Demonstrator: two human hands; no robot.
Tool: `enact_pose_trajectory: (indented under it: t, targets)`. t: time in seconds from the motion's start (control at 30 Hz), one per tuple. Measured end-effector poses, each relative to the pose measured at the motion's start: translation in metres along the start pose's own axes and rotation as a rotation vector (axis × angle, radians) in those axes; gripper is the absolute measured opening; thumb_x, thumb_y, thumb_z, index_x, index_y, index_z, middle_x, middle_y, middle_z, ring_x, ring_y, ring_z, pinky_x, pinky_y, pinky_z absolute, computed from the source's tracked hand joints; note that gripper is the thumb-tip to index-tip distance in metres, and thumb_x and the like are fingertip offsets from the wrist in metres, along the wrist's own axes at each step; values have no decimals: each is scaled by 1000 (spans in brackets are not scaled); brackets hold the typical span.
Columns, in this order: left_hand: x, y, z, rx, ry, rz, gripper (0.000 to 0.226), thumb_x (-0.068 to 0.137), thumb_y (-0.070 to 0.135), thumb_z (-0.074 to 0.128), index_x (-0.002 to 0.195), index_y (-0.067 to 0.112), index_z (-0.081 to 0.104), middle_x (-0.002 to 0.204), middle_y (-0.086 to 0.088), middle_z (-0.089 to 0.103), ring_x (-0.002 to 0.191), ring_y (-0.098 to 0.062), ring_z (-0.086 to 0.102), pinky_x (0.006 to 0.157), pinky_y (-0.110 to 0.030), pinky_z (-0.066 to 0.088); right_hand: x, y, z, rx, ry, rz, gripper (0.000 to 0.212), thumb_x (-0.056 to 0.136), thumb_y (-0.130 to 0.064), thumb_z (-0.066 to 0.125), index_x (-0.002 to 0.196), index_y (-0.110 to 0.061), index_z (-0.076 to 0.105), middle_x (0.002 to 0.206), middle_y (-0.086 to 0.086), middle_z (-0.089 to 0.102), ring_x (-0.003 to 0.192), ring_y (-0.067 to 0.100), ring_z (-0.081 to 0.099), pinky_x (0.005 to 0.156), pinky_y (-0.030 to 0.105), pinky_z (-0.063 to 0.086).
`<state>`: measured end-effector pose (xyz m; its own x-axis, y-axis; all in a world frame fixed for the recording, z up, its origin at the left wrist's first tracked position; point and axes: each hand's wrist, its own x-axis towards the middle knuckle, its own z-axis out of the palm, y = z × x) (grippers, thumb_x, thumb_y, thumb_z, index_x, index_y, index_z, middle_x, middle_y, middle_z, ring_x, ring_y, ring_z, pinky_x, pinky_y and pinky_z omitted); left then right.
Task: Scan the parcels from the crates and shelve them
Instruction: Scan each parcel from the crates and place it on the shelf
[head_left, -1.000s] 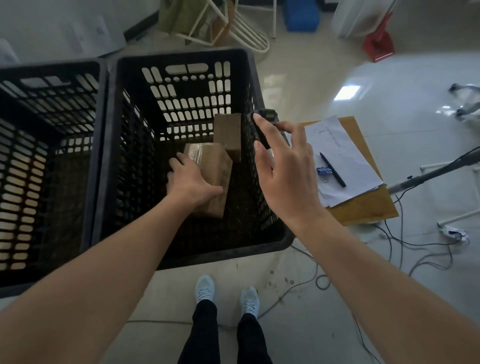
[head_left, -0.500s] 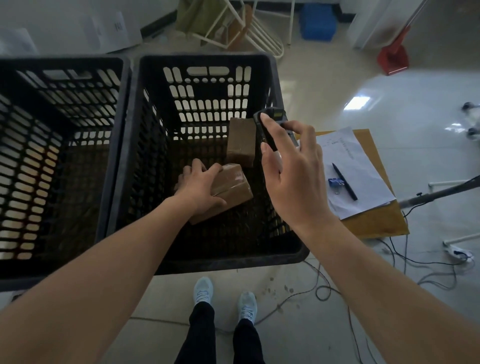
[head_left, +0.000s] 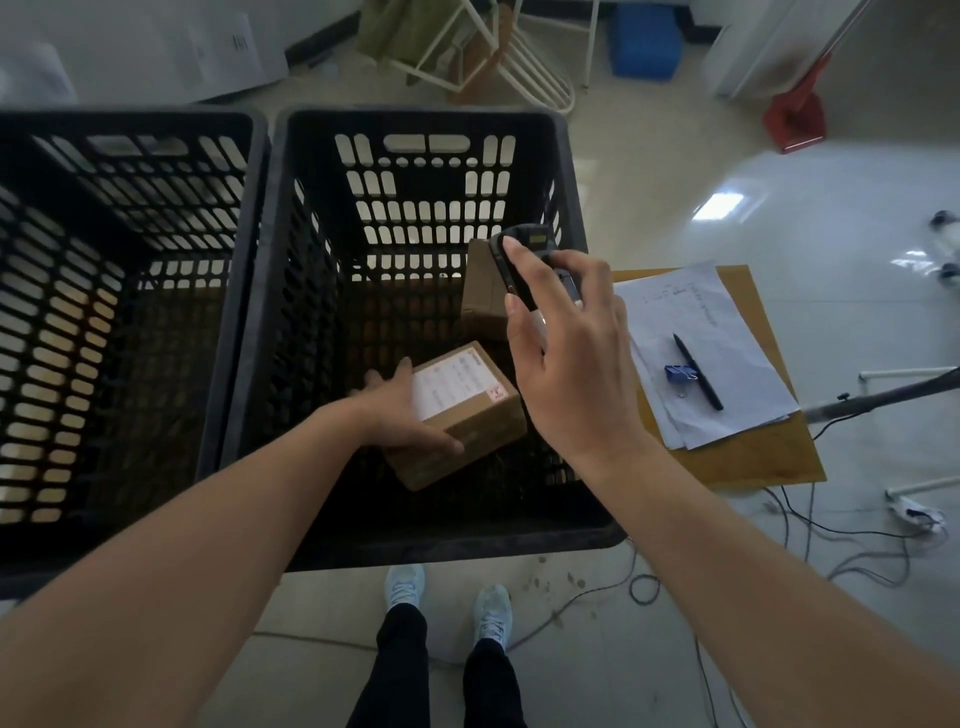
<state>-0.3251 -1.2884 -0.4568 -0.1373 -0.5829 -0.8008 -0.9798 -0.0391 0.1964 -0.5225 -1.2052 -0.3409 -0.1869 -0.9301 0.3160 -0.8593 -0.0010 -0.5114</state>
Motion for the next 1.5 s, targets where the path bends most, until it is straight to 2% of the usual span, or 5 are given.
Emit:
enact_pose_trajectory:
  t: [0.2, 0.6, 1.03, 1.3, 1.5]
  targets:
    - [4, 5, 2, -179, 317, -96, 152, 53, 82, 87, 162, 23, -1, 166, -20, 0, 153, -51, 8, 120, -67, 29, -2, -9, 11, -2, -27, -7, 51, 110, -42, 45, 160, -33, 46, 146, 10, 50, 115, 25, 57, 96, 46, 55]
    - [21, -6, -18, -407, 131, 38, 97, 68, 38, 98, 147, 20, 44, 143, -4, 54, 129, -27, 55, 107, -49, 52, 0, -10, 19, -12, -38, 17, 51, 109, -43, 43, 159, -33, 46, 147, 11, 49, 116, 27, 57, 93, 50, 57]
    - [-3, 13, -13, -325, 20, 63, 97, 90, 52, 62, 158, 63, -6, 168, -20, 13, 148, -50, 19, 124, -61, 19, -12, -11, 14, -11, -44, 53, 51, 108, -43, 44, 159, -33, 47, 145, 10, 50, 116, 26, 57, 94, 46, 56]
    - [-46, 5, -15, -542, 26, 283, 86, 101, 41, 66, 164, 52, 10, 150, 9, 31, 101, -3, 50, 81, -21, 43, -21, -24, -5, 139, -197, 231, 51, 111, -41, 50, 161, -43, 40, 136, 7, 43, 108, 22, 56, 97, 46, 58]
    - [-99, -6, -21, -808, 57, 316, 87, 96, 29, 76, 154, 67, 23, 144, -7, 51, 112, -30, 70, 88, -54, 63, -31, -37, -31, 232, -318, 254, 50, 113, -44, 45, 161, -49, 37, 123, 4, 46, 90, 9, 52, 93, 35, 58]
